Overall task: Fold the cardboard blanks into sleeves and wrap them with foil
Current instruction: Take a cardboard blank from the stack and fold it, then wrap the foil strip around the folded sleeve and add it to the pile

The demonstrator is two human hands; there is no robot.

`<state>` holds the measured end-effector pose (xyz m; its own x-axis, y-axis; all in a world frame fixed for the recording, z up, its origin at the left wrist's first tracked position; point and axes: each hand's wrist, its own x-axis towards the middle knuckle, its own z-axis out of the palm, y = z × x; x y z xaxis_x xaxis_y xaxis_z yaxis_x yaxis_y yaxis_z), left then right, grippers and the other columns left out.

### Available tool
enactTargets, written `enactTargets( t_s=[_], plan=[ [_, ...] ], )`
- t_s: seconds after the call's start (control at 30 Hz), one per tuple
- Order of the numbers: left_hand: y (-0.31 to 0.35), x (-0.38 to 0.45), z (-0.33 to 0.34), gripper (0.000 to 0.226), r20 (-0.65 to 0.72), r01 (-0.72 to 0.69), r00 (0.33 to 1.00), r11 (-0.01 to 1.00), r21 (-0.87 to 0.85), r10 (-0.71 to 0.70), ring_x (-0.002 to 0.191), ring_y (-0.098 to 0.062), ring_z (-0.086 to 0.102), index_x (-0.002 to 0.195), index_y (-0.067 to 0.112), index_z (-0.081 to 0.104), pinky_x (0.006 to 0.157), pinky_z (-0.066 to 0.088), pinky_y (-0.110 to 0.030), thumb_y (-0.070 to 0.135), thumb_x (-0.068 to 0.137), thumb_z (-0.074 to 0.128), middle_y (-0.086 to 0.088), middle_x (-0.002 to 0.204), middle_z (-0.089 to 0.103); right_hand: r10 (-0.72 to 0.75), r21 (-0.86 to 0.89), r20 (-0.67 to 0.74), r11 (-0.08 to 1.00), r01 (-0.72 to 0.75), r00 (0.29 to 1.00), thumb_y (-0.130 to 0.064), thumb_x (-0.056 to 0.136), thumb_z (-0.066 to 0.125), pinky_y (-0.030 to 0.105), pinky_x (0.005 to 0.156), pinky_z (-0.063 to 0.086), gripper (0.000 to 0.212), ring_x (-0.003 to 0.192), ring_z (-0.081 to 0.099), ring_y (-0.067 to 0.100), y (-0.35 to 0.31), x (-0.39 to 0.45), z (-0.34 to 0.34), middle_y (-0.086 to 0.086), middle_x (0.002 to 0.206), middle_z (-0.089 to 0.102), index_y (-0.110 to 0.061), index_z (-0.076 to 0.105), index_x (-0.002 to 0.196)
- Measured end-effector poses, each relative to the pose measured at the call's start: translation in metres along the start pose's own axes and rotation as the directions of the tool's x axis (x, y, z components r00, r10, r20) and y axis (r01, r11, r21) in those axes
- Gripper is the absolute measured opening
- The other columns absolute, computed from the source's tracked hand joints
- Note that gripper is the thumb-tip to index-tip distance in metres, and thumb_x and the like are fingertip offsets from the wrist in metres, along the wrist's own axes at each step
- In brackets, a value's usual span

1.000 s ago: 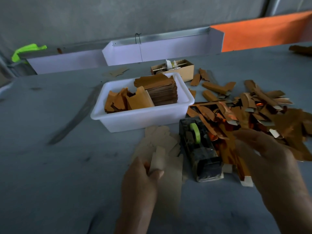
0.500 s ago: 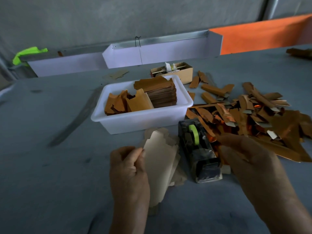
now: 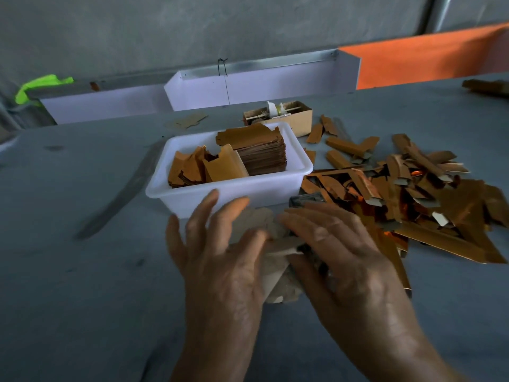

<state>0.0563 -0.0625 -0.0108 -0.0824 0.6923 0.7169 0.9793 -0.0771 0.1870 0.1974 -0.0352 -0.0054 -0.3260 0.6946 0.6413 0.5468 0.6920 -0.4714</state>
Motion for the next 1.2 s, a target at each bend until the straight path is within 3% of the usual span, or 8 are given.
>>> enactTargets(
  t_s=[0.1, 0.2, 0.27, 0.33, 0.4, 0.7, 1.0, 1.2],
  plan=[
    [0.012, 0.003, -0.005, 0.022, -0.029, -0.064, 0.998, 0.99, -0.129, 0.06, 0.127, -0.031, 0.048, 0.086, 0.017, 0.074, 0.097, 0.035, -0.067, 0.026, 0.084, 0.054, -0.006, 0.126, 0.06, 0.054, 0.039, -0.02, 0.998, -0.054, 0.998, -0.024, 0.086, 0.053, 0.009, 0.076, 0.048, 0.027, 0.09, 0.06, 0.0, -0.003, 0.001, 0.006, -0.01, 0.097, 0.067, -0.02, 0.068, 0.108],
    [0.02, 0.003, -0.009, 0.052, -0.066, 0.242, 0.961, 0.929, -0.281, -0.27, 0.131, -0.024, 0.044, 0.117, 0.021, 0.063, 0.108, 0.04, -0.038, 0.045, 0.071, 0.07, -0.004, 0.14, 0.048, 0.442, 0.374, 0.012, 0.83, -0.414, 0.897, -0.016, 0.083, 0.065, 0.004, 0.058, 0.043, 0.019, 0.076, 0.059, -0.007, 0.001, 0.002, 0.007, -0.021, 0.074, 0.067, -0.035, 0.069, 0.083],
    [0.025, 0.006, -0.013, 0.062, 0.084, 0.534, 0.803, 0.649, -0.542, -0.59, 0.118, -0.001, 0.053, 0.116, 0.037, 0.053, 0.088, 0.041, -0.003, 0.046, 0.059, 0.075, 0.017, 0.126, 0.057, 0.627, 0.62, 0.168, 0.532, -0.576, 0.76, -0.013, 0.083, 0.065, 0.01, 0.049, 0.044, 0.018, 0.065, 0.059, -0.004, 0.006, 0.001, 0.008, -0.016, 0.071, 0.067, -0.029, 0.069, 0.076],
    [0.025, 0.004, -0.007, 0.058, 0.393, 0.665, 0.629, 0.203, -0.718, -0.671, 0.09, 0.003, 0.067, 0.104, 0.032, 0.056, 0.063, 0.047, -0.004, 0.036, 0.052, 0.079, 0.018, 0.095, 0.072, 0.675, 0.689, 0.268, 0.365, -0.626, 0.688, -0.015, 0.084, 0.062, 0.013, 0.049, 0.047, 0.014, 0.064, 0.06, 0.0, 0.006, 0.0, 0.007, -0.013, 0.073, 0.067, -0.024, 0.069, 0.076],
    [0.025, 0.0, -0.001, 0.051, 0.559, 0.681, 0.575, -0.03, -0.732, -0.597, 0.077, -0.012, 0.073, 0.1, 0.02, 0.063, 0.056, 0.053, -0.017, 0.028, 0.052, 0.077, 0.004, 0.084, 0.075, 0.677, 0.719, 0.345, 0.254, -0.646, 0.65, -0.019, 0.083, 0.06, 0.017, 0.053, 0.051, 0.011, 0.074, 0.063, 0.008, 0.003, -0.002, 0.008, -0.007, 0.081, 0.067, -0.021, 0.07, 0.078],
    [0.017, -0.005, 0.005, 0.048, 0.644, 0.72, 0.522, -0.116, -0.684, -0.559, 0.062, -0.019, 0.069, 0.091, 0.008, 0.071, 0.047, 0.049, -0.022, 0.029, 0.048, 0.077, -0.012, 0.08, 0.074, 0.533, 0.565, 0.533, 0.354, -0.745, 0.657, -0.017, 0.087, 0.059, 0.025, 0.066, 0.056, 0.018, 0.074, 0.064, 0.003, 0.007, -0.011, 0.008, -0.015, 0.076, 0.068, -0.023, 0.07, 0.076],
    [0.013, -0.013, 0.006, 0.006, 0.63, 0.765, 0.591, 0.104, -0.635, -0.503, 0.063, -0.01, 0.07, 0.08, 0.018, 0.075, 0.05, 0.049, -0.016, 0.013, 0.079, 0.071, -0.002, 0.073, 0.075, 0.501, 0.26, 0.109, 0.82, -0.511, 0.859, -0.033, 0.073, 0.067, 0.003, 0.053, 0.041, 0.012, 0.073, 0.055, -0.012, 0.005, -0.011, 0.006, -0.022, 0.077, 0.061, -0.035, 0.054, 0.073],
    [0.017, -0.016, 0.009, 0.009, 0.546, 0.747, 0.646, 0.293, -0.597, -0.534, 0.055, -0.018, 0.065, 0.077, 0.027, 0.073, 0.05, 0.054, -0.039, 0.022, 0.069, 0.071, -0.007, 0.062, 0.069, 0.343, 0.324, 0.16, 0.867, -0.378, 0.926, -0.034, 0.075, 0.066, 0.008, 0.048, 0.043, 0.018, 0.06, 0.06, -0.002, -0.006, -0.016, 0.012, -0.007, 0.064, 0.06, -0.03, 0.049, 0.078]
  ],
)
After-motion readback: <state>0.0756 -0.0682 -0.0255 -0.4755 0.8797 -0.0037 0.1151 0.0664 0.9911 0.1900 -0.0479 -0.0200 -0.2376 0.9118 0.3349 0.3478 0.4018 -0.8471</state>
